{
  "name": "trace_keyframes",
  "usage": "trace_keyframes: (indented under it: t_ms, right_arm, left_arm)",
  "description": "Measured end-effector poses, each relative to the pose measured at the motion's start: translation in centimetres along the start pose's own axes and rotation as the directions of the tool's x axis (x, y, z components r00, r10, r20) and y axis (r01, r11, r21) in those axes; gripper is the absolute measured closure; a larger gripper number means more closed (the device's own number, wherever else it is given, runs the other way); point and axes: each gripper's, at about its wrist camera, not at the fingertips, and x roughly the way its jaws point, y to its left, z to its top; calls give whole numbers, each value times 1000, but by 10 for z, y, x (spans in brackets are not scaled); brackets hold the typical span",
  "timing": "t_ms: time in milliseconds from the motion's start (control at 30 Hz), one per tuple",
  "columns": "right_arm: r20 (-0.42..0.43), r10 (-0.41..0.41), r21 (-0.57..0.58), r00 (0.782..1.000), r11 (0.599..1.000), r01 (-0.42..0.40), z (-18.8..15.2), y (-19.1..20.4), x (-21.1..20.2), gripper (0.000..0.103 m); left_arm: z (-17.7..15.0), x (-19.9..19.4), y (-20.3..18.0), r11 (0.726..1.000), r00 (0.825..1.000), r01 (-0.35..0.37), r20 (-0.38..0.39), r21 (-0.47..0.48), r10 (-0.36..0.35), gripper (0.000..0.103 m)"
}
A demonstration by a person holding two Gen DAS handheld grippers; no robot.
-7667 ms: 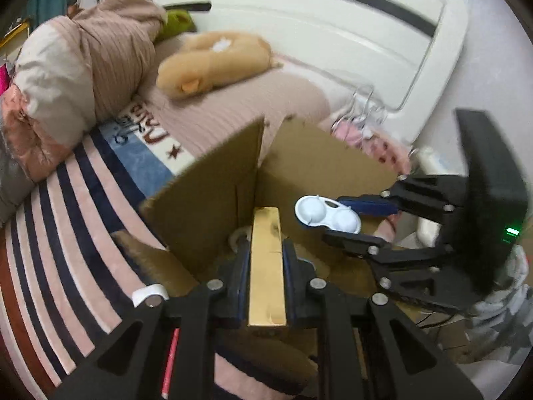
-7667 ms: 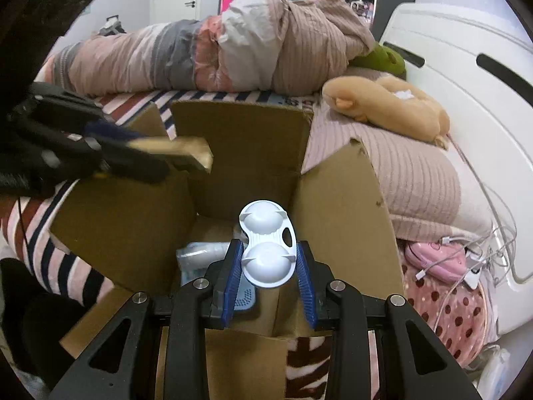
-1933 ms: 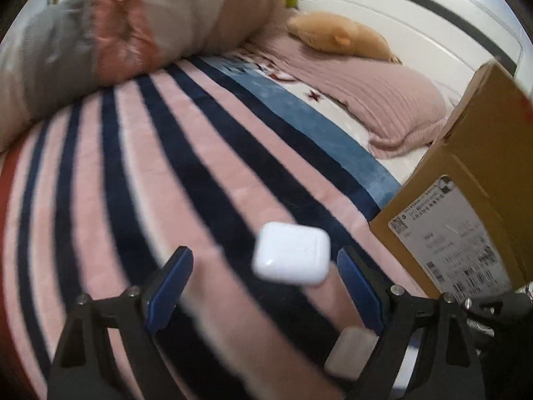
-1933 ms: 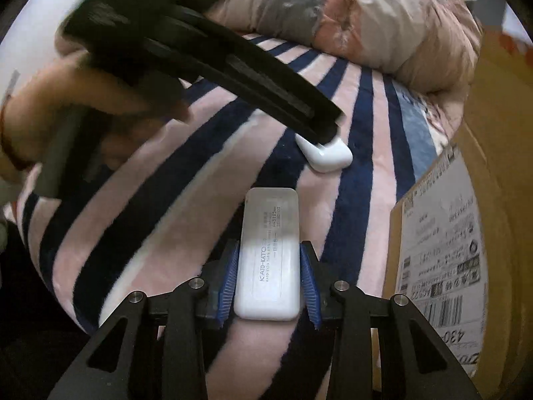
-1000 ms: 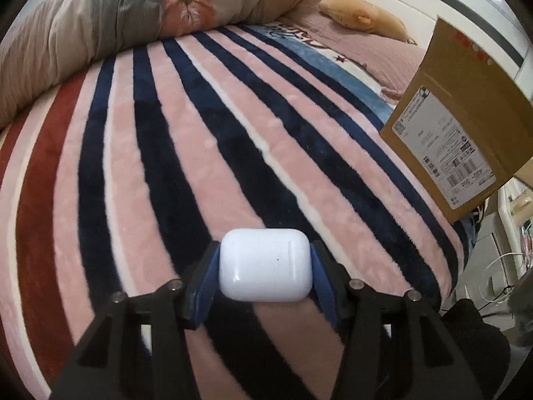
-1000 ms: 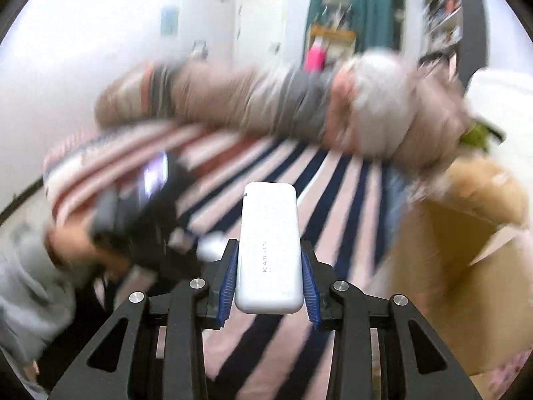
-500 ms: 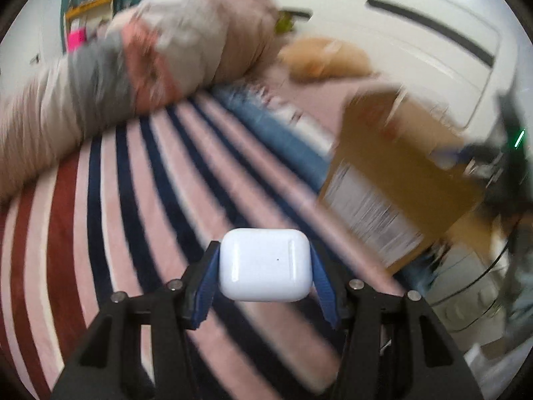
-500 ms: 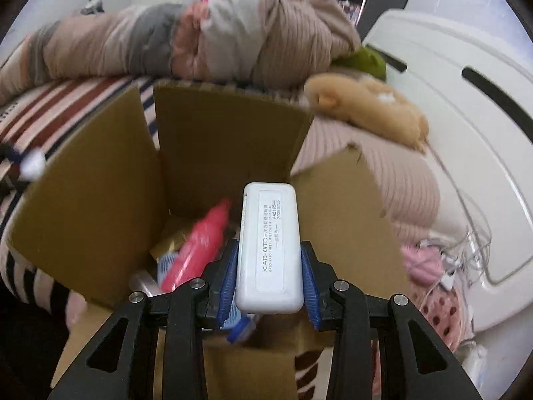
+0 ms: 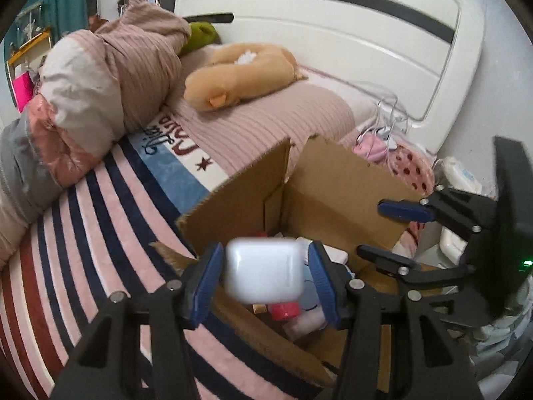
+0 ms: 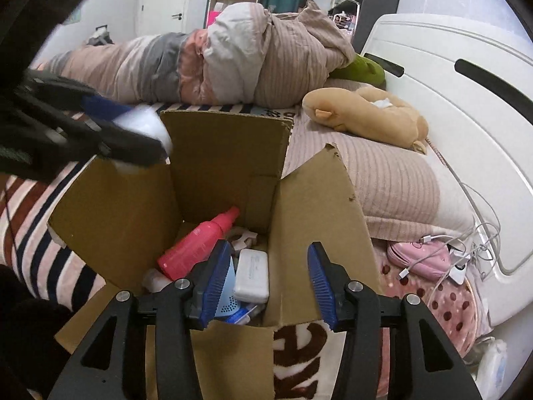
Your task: Organize rigid objects
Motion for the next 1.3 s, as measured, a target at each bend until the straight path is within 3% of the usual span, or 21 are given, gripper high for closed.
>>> trace_keyframes:
  t_ms: [67,133,300,500,600,700,800,900,967,1033,1167,1300]
  right_arm:
    - [-2,7,2,1000,1000,-7,-1,-2,1,58]
    - [3,19,1,1000,1000,-19,-2,-2,0,56]
    - [16,29,-7,999,1000,-29,0,3,-3,52]
    - [93,77,-32,993,997,-74,9,7,-14,34]
    - [173,134,-43,976,991,-129,18,6,-28,13]
    - [290,183,-61,939,983,-173,27,5,-48,3]
    - [413,233,-115,880,972,-203,33,9,-71,0]
    - [455,297,-139,840,955,-262,38,12,-83,0]
    - [466,345,-148,815,938,-313,40,14,-86,0]
    - [465,367,-160,806,930,-331,42,17,-86,0]
    - [437,378,-183,816,926,-331,40,30,-79,0]
    - [423,398,-184,814,918,-352,39,35,-73,0]
  left_arm:
    - [-2,3,-3,1000,1000,-18,-6,6,18,47]
    - [-4,2,-4,999,999,-37,1,11,37,34]
    - [-9,-18,3,998,996,-68,64,1,68,17]
    - [-26,-68,14,988,974,-119,181,-96,135,2]
    - [-42,-98,16,975,947,-159,255,-157,195,1]
    - [-59,-121,19,946,911,-229,291,-230,291,1]
    - [-76,-136,26,906,879,-287,292,-310,378,1]
    - [-95,-150,39,847,829,-334,299,-414,473,1]
    - [-106,-154,47,818,819,-346,278,-459,502,1]
    - [-115,-156,53,798,811,-352,266,-489,520,1]
    - [-127,-159,65,767,799,-367,244,-526,550,1]
    - [-132,-164,69,753,789,-376,240,-540,566,1]
